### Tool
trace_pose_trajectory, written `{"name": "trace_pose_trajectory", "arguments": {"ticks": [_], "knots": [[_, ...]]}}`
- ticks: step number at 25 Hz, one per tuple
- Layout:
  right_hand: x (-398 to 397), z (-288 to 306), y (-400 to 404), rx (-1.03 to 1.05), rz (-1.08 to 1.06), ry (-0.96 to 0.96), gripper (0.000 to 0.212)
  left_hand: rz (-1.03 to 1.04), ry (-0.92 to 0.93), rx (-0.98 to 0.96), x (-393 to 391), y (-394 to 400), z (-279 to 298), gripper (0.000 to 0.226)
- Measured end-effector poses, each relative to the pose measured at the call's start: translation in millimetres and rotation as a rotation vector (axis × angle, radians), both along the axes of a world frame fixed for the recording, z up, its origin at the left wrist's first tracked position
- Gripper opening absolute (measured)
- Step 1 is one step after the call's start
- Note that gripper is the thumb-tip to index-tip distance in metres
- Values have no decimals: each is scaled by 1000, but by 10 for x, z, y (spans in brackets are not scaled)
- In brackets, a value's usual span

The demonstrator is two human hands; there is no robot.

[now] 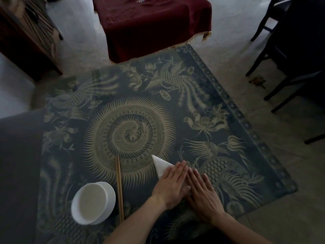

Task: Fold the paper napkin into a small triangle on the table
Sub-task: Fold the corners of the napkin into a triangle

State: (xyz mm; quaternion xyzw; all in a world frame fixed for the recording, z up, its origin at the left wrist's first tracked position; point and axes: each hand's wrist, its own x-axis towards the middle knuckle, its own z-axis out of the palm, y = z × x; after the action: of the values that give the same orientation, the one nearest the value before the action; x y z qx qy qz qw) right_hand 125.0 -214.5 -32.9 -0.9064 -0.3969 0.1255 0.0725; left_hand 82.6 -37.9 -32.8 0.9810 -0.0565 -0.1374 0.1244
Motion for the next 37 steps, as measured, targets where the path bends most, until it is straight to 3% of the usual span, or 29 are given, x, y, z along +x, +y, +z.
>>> {"name": "trace_pose_trajectory", "arguments": {"ticks": [4, 8, 15, 19, 24, 31, 37], "knots": [[-2, 6, -6, 4, 8, -11, 66, 44, 53, 5, -137, 95, -109, 68], [3, -54, -30, 19, 28, -14, 67, 231, 66, 40, -204, 357, -118, 74], [18, -102, -36, -13, 44, -15, 67, 375, 63, 257, -224, 687, -9, 68], [6, -63, -26, -4, 51, -30, 69, 457, 6, 204, -196, 651, 89, 66], [10, 38, 254, 31, 97, -47, 64, 158, -48, 98, -142, 304, 79, 61], [28, -34, 248, 9, 125, -47, 65, 130, 43, 70, -193, 292, -38, 63], [75, -117, -555, -40, -56, -72, 65, 146, 47, 34, -199, 324, -51, 65]]}}
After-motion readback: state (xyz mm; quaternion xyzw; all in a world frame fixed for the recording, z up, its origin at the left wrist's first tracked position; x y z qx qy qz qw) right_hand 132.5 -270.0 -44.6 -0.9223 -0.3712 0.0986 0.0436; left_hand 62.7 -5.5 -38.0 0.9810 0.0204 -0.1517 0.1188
